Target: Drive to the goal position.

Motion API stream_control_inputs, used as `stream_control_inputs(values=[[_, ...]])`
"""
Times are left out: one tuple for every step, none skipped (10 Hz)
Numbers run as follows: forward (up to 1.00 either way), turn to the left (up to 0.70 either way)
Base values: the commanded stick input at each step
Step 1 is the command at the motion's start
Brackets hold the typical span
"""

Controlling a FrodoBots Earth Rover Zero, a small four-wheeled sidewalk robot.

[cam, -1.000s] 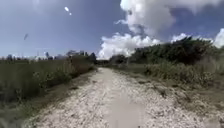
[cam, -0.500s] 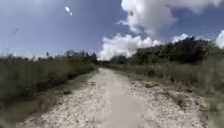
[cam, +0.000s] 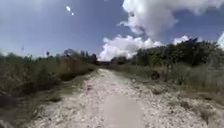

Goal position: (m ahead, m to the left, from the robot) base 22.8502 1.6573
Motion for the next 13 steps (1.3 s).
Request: stream_control_inputs(values=[[0.85,0.00],[0.85,0.00],[0.85,0.00],[0.85,0.00],[0.85,0.00],[0.85,0.00],[0.85,0.00],[0.85,0.00],[0.85,0.00],[0.85,0.00],[0.85,0.00],[0.85,0.00],[0.85,0.00]])
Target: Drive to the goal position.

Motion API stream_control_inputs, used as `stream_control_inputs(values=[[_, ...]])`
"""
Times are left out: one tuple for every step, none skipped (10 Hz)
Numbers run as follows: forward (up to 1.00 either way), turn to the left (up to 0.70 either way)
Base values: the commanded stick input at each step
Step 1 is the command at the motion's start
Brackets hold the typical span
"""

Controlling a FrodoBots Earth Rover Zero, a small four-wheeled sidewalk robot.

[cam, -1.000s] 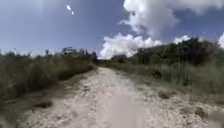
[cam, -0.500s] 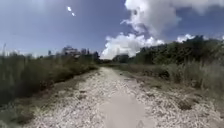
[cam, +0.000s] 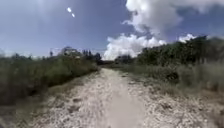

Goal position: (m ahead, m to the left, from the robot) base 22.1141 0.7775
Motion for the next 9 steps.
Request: stream_control_inputs(values=[[0.85,0.00],[0.85,0.00],[0.85,0.00],[0.85,0.00],[0.85,0.00],[0.85,0.00],[0.85,0.00],[0.85,0.00],[0.85,0.00]])
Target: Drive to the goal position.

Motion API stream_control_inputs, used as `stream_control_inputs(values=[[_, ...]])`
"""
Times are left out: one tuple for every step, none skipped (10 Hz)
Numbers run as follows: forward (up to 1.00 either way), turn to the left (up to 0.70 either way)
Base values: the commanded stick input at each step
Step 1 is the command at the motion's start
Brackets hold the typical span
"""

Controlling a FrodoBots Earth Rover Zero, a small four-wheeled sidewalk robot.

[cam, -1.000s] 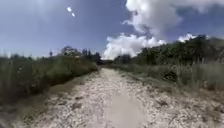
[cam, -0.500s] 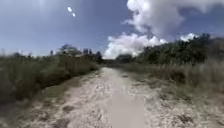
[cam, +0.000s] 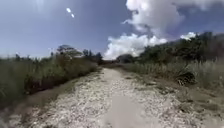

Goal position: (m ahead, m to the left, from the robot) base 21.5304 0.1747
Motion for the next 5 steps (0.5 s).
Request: stream_control_inputs(values=[[0.85,0.00],[0.85,0.00],[0.85,0.00],[0.85,0.00],[0.85,0.00]])
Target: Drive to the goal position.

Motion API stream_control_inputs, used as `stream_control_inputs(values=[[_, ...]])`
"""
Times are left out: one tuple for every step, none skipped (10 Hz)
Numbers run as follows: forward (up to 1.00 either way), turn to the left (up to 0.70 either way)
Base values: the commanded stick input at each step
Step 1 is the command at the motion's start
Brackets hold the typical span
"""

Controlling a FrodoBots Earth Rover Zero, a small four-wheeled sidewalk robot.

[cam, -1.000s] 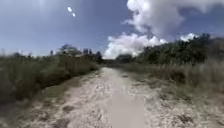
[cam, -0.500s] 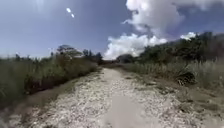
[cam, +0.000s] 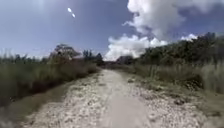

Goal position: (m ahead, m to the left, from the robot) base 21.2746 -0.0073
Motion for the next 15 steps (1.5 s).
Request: stream_control_inputs(values=[[0.85,0.00],[0.85,0.00],[0.85,0.00],[0.85,0.00],[0.85,0.00],[0.85,0.00],[0.85,0.00],[0.85,0.00],[0.85,0.00],[0.85,0.00],[0.85,0.00],[0.85,0.00],[0.85,0.00],[0.85,0.00],[0.85,0.00]])
